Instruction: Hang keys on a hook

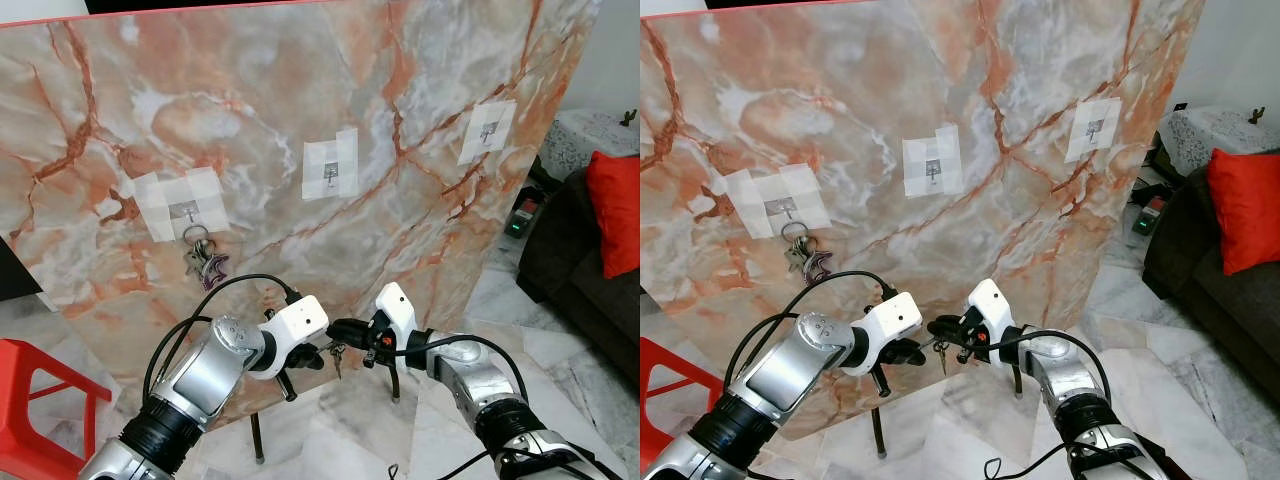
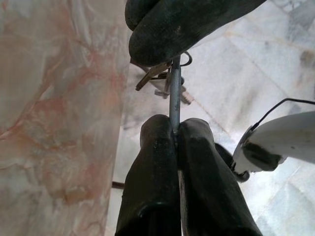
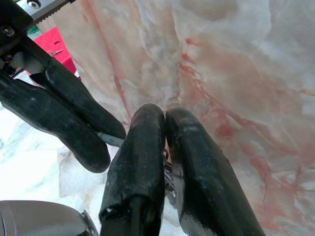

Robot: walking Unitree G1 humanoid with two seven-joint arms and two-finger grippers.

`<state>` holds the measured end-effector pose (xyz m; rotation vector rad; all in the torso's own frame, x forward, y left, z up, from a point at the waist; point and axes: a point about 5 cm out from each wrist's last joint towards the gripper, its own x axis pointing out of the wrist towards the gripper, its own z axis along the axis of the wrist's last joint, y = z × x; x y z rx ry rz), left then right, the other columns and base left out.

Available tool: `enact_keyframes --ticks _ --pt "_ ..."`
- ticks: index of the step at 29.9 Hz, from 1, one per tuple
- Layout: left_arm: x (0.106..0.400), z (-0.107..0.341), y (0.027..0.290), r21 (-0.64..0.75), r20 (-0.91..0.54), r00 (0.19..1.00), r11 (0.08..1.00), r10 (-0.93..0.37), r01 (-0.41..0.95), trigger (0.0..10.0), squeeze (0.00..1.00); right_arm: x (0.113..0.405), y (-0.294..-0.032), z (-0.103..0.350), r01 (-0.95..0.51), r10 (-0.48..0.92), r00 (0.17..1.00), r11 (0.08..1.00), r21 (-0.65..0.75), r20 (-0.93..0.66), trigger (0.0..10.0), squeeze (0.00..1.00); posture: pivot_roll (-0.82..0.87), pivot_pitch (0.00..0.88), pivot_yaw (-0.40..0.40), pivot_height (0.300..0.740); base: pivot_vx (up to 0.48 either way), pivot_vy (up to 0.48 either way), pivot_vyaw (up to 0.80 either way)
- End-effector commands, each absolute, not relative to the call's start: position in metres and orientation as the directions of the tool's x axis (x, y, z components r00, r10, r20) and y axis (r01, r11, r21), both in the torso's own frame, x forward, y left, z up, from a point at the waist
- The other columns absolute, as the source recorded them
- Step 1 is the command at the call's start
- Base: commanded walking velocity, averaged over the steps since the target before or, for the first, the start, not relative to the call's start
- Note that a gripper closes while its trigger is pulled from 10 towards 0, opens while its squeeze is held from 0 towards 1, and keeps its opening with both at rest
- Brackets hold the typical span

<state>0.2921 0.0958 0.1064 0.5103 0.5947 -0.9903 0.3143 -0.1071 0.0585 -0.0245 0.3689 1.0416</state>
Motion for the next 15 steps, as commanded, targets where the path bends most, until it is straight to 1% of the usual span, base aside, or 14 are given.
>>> enact_keyframes --ticks 1,11,15 --pt "0.2993 0.1279 0.0933 0.176 -0.581 0.476 0.469 -0.660 0.865 10.0 0.00 0.3041 -0.1161 0.0396 -0.829 0.812 0.424 0.526 0.189 -0.401 10.0 0.00 0.06 0.000 -0.106 0.740 0.000 0.000 0.00" --pt "0.3006 0.1312 0.0938 0.171 -0.561 0.487 0.482 -0.670 0.859 10.0 0.00 0.3005 -0.1181 0.0330 -0.821 0.801 0.424 0.537 0.193 -0.423 10.0 0.00 0.06 0.000 -0.106 0.740 0.000 0.000 0.00" --pt "0.3023 0.1340 0.0953 0.169 -0.543 0.505 0.502 -0.671 0.848 10.0 0.00 0.2995 -0.1188 0.0313 -0.818 0.798 0.424 0.540 0.196 -0.430 10.0 0.00 0.06 0.000 -0.105 0.740 0.000 0.000 0.00"
